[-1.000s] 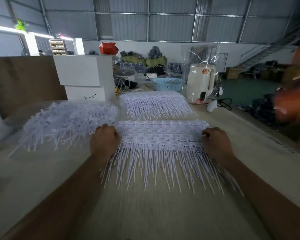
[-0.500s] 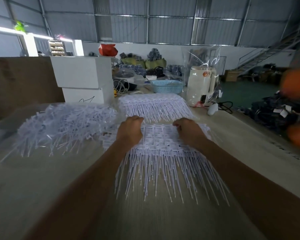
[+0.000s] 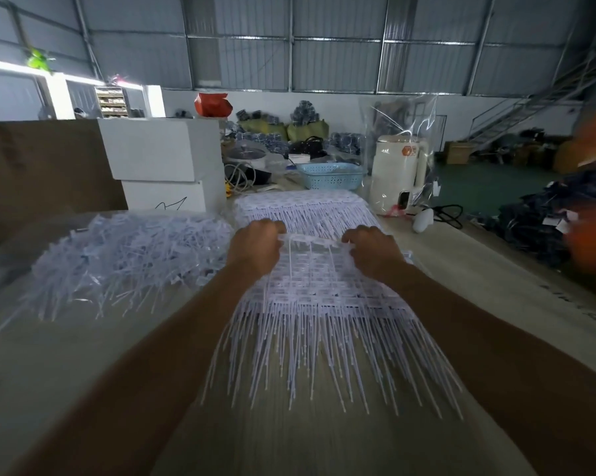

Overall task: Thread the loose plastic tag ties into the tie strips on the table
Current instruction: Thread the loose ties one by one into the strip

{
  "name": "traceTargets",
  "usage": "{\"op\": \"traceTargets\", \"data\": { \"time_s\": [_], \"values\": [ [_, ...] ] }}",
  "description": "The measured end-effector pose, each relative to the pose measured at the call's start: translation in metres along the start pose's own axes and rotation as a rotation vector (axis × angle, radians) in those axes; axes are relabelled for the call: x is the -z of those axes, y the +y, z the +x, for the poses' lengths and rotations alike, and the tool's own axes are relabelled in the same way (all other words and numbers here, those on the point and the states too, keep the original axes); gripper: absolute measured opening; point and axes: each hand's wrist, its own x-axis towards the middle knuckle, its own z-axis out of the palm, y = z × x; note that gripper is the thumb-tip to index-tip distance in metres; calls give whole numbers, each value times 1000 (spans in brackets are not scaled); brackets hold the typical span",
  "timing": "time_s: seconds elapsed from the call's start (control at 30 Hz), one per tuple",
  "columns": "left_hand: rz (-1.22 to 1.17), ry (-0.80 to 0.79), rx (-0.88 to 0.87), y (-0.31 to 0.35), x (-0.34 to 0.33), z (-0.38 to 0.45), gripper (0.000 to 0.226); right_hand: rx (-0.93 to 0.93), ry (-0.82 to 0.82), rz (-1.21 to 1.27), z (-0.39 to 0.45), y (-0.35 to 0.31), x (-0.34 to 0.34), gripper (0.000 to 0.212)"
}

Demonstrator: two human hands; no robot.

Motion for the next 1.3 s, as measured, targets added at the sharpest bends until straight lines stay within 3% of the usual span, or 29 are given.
{"op": "traceTargets", "data": {
  "time_s": [0.1,0.23,0.37,0.5,0.7,0.83,0.9,1.0,1.1,1.2,1.3],
  "values": [
    [-79,79,-47,2,31,2,22,-22,-17,105,1,8,19,22],
    [-189,118,-87,5,73,2,19,-17,-84,241,-20,12,17,37],
    [-104,158,-179,20,96,-8,22,-105,91,191,-33,24,19,29],
    [-84,170,-216,26,90,-23,19,-198,52,327,-33,41,41,22],
    [-276,109,-58,5,85,-37,18,-213,-9,452,-36,43,67,61],
    [-438,162,26,-8,91,-49,15,-192,-205,802,-49,35,92,77],
    [-457,146,25,-16,93,-61,15,-131,-283,855,-64,34,95,82],
    [-455,99,16,-35,93,-80,12,-32,-303,897,-88,35,87,70],
    [-424,39,16,-57,93,-94,25,53,-295,920,-109,41,75,29],
    [-425,-40,-15,-75,92,-103,26,59,-376,959,-130,47,57,31],
    [-438,-163,-60,-82,92,-111,28,-77,-331,1159,-145,51,39,26]
  ]
}}
